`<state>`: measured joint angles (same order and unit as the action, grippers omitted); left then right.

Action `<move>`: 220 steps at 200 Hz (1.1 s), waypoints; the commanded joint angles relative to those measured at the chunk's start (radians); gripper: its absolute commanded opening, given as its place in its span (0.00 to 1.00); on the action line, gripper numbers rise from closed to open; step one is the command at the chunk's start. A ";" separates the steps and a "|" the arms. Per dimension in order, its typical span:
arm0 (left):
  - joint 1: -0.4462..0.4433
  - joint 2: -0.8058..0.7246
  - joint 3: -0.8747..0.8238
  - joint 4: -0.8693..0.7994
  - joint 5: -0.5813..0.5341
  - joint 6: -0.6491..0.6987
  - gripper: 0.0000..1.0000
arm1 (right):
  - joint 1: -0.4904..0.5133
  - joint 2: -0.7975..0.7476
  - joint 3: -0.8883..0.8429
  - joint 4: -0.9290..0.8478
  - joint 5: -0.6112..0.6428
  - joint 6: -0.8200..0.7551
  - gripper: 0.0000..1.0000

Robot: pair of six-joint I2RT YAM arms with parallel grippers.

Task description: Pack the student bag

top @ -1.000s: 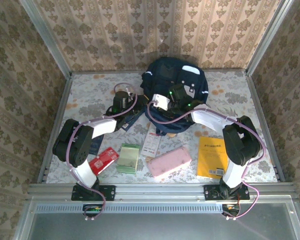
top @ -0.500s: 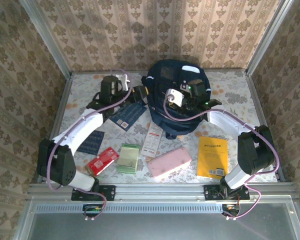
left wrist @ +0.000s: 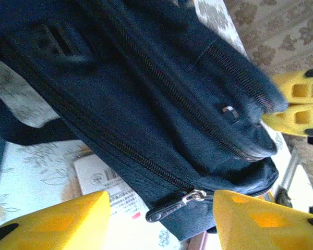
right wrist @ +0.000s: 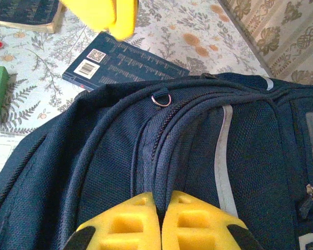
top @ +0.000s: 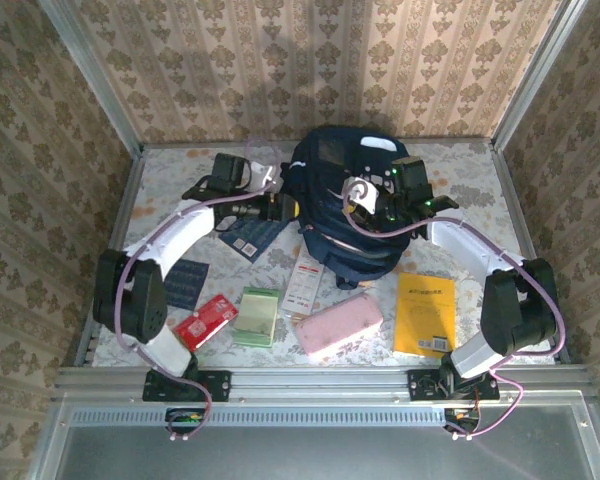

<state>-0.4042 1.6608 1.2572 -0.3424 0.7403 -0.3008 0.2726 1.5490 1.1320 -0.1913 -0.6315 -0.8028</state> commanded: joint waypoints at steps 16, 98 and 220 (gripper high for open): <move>-0.043 0.033 -0.010 0.096 0.164 -0.004 0.57 | -0.002 -0.047 0.039 0.058 -0.100 0.033 0.00; -0.090 -0.002 -0.053 -0.048 0.009 0.130 0.57 | -0.005 -0.057 0.028 0.092 -0.084 0.049 0.00; -0.126 0.044 -0.032 -0.011 -0.058 0.137 0.32 | -0.007 -0.071 0.002 0.159 -0.098 0.104 0.00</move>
<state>-0.5148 1.6814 1.1973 -0.3641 0.7044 -0.1787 0.2661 1.5375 1.1297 -0.1390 -0.6418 -0.7242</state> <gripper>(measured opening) 0.347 0.074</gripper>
